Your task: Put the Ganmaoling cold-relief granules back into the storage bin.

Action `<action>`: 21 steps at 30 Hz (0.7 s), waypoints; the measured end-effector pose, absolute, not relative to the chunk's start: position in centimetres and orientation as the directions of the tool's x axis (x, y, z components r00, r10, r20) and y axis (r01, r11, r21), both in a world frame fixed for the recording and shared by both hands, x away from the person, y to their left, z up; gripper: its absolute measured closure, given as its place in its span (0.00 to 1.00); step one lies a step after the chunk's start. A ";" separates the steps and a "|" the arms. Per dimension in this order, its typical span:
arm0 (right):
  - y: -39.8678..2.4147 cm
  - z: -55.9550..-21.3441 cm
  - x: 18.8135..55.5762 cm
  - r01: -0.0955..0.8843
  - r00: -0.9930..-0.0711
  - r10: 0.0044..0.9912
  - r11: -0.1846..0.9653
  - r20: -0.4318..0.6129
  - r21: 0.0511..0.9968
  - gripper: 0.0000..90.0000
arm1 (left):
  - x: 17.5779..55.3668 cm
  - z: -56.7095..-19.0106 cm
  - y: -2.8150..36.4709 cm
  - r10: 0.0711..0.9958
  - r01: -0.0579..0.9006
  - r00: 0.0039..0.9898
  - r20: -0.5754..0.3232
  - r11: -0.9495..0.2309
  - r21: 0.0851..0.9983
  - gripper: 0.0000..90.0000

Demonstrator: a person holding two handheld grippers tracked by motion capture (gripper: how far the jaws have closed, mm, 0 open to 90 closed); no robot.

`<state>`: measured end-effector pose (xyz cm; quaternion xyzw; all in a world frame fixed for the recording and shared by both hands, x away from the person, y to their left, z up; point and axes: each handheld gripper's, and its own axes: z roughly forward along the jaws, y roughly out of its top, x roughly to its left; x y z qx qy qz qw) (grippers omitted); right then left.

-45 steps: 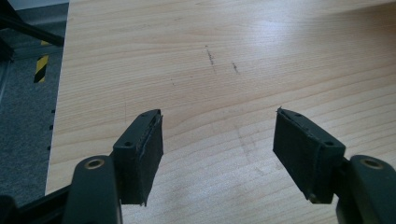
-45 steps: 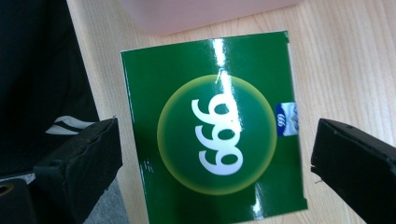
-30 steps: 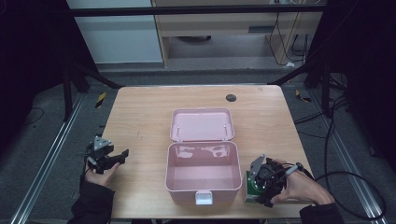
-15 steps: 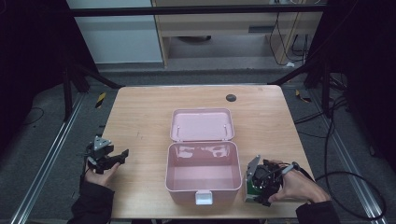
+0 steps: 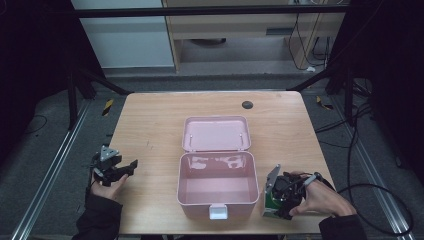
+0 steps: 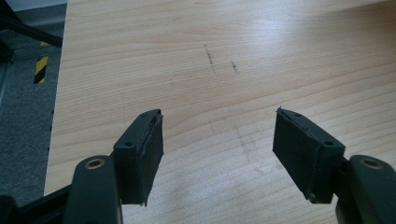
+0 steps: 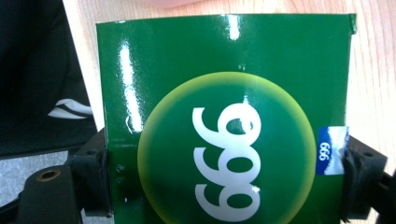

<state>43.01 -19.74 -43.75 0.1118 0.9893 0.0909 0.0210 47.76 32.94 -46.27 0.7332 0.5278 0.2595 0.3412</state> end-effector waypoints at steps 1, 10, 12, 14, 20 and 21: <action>-19.8 -43.7 43.0 0.219 -0.974 0.227 0.957 -0.023 0.190 0.18 | 47.8 -46.3 32.9 0.951 0.597 0.308 0.021 -0.210 0.774 0.36; -20.8 -42.1 42.8 0.237 -0.968 0.250 0.946 -0.029 0.221 0.18 | 47.7 -46.2 32.9 0.951 0.596 0.309 0.021 -0.211 0.774 0.36; -21.0 -41.6 42.8 0.236 -0.967 0.251 0.943 -0.037 0.237 0.18 | 47.7 -46.2 32.9 0.951 0.596 0.309 0.021 -0.210 0.775 0.37; -21.2 -40.6 42.6 0.234 -0.966 0.255 0.937 -0.050 0.258 0.18 | 47.7 -46.3 32.9 0.951 0.597 0.309 0.021 -0.211 0.774 0.37; -21.4 -38.5 42.6 0.232 -0.961 0.265 0.930 -0.083 0.284 0.18 | 47.7 -46.3 32.9 0.950 0.598 0.311 0.020 -0.212 0.773 0.37; -21.4 -38.5 42.6 0.232 -0.961 0.265 0.930 -0.083 0.284 0.18 | 47.7 -46.3 32.9 0.950 0.598 0.311 0.020 -0.212 0.773 0.37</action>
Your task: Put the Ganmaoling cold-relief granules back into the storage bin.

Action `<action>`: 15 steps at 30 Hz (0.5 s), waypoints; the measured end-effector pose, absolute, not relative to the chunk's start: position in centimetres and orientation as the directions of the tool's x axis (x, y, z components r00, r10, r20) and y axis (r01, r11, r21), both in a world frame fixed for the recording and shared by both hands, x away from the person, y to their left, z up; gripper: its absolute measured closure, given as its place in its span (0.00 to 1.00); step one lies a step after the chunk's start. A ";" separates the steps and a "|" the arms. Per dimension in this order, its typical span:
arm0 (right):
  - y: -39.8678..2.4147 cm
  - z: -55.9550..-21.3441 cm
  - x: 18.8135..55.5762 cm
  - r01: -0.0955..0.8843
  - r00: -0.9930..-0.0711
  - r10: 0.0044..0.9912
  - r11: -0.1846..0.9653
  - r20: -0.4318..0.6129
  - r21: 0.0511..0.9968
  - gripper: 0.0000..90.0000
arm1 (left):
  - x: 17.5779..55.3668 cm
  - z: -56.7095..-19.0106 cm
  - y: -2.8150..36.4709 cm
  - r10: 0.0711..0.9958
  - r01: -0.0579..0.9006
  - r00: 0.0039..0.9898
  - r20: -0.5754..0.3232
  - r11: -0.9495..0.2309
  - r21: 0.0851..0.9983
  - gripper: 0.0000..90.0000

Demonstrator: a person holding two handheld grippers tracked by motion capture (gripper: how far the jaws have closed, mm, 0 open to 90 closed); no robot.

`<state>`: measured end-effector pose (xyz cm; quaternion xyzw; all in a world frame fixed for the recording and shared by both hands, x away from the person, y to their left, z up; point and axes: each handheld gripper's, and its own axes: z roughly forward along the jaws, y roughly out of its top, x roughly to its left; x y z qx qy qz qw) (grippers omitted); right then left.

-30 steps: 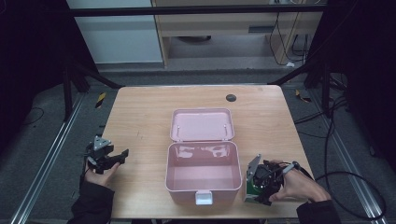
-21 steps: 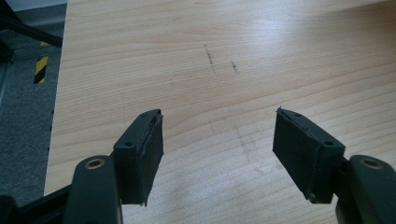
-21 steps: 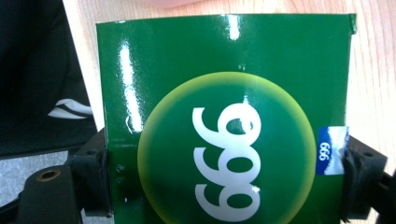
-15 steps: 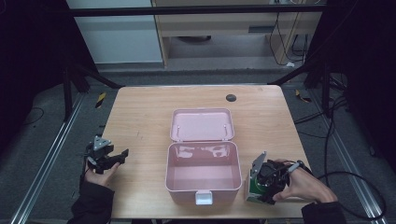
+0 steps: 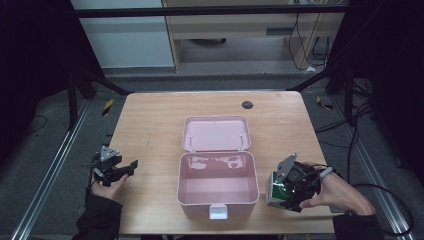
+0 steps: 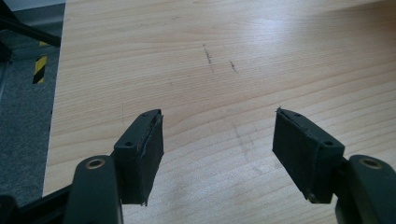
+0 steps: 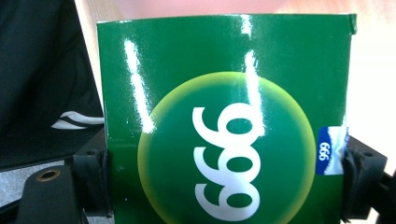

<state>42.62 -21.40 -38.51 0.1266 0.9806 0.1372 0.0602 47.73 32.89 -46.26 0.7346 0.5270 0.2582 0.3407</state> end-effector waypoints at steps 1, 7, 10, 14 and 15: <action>-21.5 -37.9 42.7 0.220 -0.962 0.257 0.932 -0.095 0.287 0.18 | 47.7 -46.3 32.9 0.950 0.599 0.311 0.019 -0.212 0.772 0.37; -21.5 -36.7 42.7 0.222 -0.959 0.263 0.929 -0.109 0.297 0.18 | 47.7 -46.3 32.9 0.949 0.599 0.313 0.021 -0.215 0.771 0.37; -21.6 -36.0 42.8 0.220 -0.957 0.266 0.927 -0.118 0.305 0.18 | 47.7 -46.3 32.9 0.950 0.599 0.312 0.019 -0.212 0.772 0.37; -21.6 -34.9 43.0 0.221 -0.955 0.269 0.926 -0.123 0.307 0.18 | 47.7 -46.3 32.9 0.950 0.599 0.312 0.019 -0.212 0.772 0.37; -21.6 -34.6 43.1 0.220 -0.955 0.269 0.927 -0.128 0.304 0.18 | 47.7 -46.3 32.9 0.949 0.600 0.313 0.019 -0.214 0.771 0.37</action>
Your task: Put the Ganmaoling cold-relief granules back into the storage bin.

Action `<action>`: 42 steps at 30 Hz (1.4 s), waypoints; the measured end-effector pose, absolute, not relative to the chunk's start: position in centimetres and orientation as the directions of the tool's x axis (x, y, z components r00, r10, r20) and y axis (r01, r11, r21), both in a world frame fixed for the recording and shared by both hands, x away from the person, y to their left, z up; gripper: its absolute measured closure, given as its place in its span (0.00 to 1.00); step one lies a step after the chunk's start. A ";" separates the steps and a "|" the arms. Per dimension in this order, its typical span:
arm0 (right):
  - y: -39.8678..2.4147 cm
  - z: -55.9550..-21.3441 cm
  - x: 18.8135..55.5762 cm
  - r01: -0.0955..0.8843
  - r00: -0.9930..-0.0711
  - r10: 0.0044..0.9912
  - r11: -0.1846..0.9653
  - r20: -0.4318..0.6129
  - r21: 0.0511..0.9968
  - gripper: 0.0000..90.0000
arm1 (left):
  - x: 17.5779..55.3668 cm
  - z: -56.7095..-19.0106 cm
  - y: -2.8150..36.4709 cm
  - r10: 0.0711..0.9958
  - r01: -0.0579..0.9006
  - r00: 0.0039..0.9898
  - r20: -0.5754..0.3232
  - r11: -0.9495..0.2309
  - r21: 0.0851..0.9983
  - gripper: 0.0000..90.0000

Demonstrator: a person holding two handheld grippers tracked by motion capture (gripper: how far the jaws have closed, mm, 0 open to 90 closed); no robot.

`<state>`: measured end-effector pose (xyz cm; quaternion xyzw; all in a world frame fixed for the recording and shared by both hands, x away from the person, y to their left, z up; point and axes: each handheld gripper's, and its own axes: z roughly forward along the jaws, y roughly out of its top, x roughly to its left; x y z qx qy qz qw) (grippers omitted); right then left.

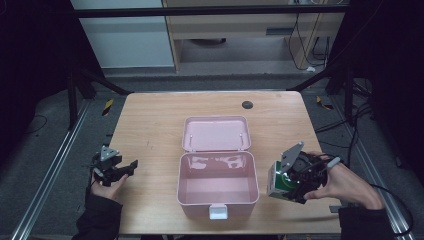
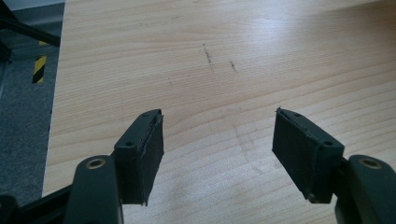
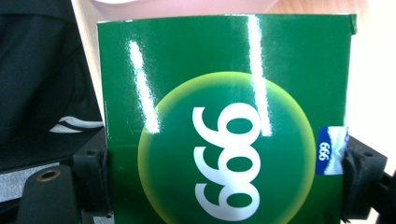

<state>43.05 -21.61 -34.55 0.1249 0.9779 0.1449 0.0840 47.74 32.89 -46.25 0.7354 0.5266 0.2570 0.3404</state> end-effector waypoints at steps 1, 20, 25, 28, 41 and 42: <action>-21.6 -34.3 43.1 0.223 -0.954 0.272 0.926 -0.128 0.304 0.18 | 47.7 -46.2 32.9 0.949 0.599 0.313 0.020 -0.214 0.771 0.37; -20.5 -30.3 43.8 0.195 -0.954 0.255 0.926 -0.157 0.322 0.18 | 47.7 -46.2 32.9 0.949 0.600 0.315 0.018 -0.214 0.771 0.37; -19.7 -29.6 43.8 0.170 -0.958 0.234 0.928 -0.166 0.331 0.18 | 47.7 -46.2 32.9 0.949 0.600 0.315 0.018 -0.214 0.771 0.37; -19.1 -29.1 43.9 0.157 -0.960 0.224 0.929 -0.171 0.337 0.18 | 47.7 -46.2 32.9 0.949 0.600 0.314 0.017 -0.212 0.771 0.37; -16.7 -28.4 44.0 0.109 -0.966 0.186 0.925 -0.181 0.365 0.18 | 47.7 -46.2 32.9 0.949 0.598 0.314 0.018 -0.213 0.773 0.37; -16.6 -28.3 44.0 0.108 -0.966 0.184 0.924 -0.180 0.366 0.18 | 47.7 -46.2 32.9 0.949 0.598 0.314 0.019 -0.213 0.773 0.37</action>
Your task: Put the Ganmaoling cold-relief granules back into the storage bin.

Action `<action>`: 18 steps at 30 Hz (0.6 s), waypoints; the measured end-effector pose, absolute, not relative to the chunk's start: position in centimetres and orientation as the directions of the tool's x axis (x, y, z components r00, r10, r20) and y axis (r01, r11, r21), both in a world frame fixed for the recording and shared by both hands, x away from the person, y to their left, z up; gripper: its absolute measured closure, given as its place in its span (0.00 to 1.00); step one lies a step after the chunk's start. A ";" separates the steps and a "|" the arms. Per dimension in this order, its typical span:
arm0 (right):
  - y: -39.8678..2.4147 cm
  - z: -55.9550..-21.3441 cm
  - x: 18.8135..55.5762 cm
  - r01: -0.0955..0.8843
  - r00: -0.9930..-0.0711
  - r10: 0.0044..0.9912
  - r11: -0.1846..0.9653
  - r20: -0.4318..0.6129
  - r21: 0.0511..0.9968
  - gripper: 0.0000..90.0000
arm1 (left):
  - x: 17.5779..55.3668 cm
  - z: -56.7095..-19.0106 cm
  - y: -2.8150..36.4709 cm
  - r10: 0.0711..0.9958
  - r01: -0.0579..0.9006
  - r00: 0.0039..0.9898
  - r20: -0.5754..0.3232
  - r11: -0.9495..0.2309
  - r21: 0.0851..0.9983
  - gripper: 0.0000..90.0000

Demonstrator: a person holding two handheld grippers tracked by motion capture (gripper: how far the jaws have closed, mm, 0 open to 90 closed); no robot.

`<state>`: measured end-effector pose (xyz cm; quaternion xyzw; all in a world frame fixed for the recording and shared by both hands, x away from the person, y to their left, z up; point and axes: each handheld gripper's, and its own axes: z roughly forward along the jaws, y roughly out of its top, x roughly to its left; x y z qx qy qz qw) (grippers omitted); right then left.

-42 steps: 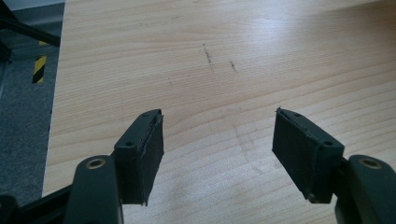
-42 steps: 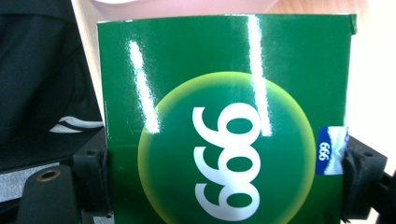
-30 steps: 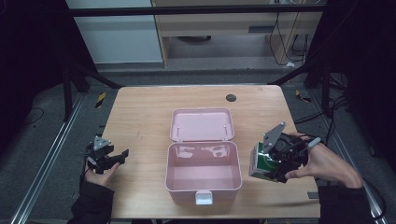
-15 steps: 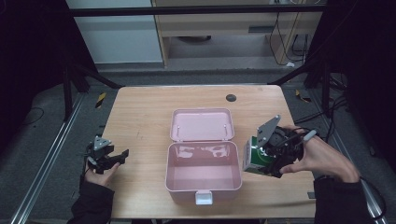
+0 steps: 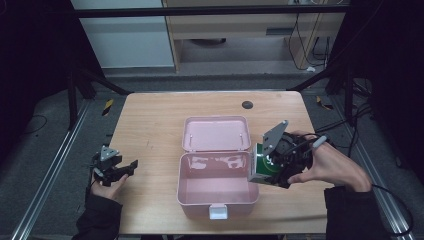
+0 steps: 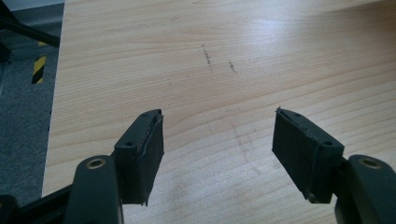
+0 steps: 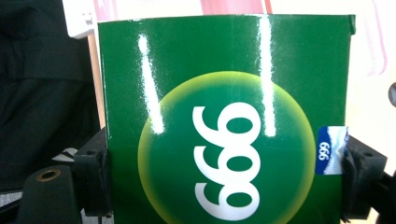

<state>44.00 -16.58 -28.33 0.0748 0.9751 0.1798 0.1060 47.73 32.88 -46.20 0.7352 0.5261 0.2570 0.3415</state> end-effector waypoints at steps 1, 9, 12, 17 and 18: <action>-16.4 -28.3 44.0 0.107 -0.966 0.183 0.924 -0.180 0.366 0.18 | 47.7 -46.2 32.9 0.949 0.599 0.314 0.018 -0.213 0.772 0.37; -15.1 -28.2 44.0 0.080 -0.971 0.155 0.926 -0.180 0.369 0.18 | 47.7 -46.2 32.9 0.950 0.598 0.313 0.018 -0.211 0.773 0.37; -14.6 -28.2 44.1 0.070 -0.972 0.147 0.926 -0.183 0.371 0.18 | 47.8 -46.2 32.9 0.949 0.600 0.314 0.019 -0.214 0.771 0.37; -13.7 -28.1 44.1 0.056 -0.976 0.131 0.925 -0.177 0.377 0.18 | 47.8 -46.2 32.9 0.949 0.600 0.314 0.019 -0.214 0.771 0.37; -13.6 -28.1 44.1 0.051 -0.976 0.126 0.925 -0.177 0.377 0.18 | 47.8 -46.2 32.9 0.949 0.600 0.314 0.019 -0.214 0.771 0.37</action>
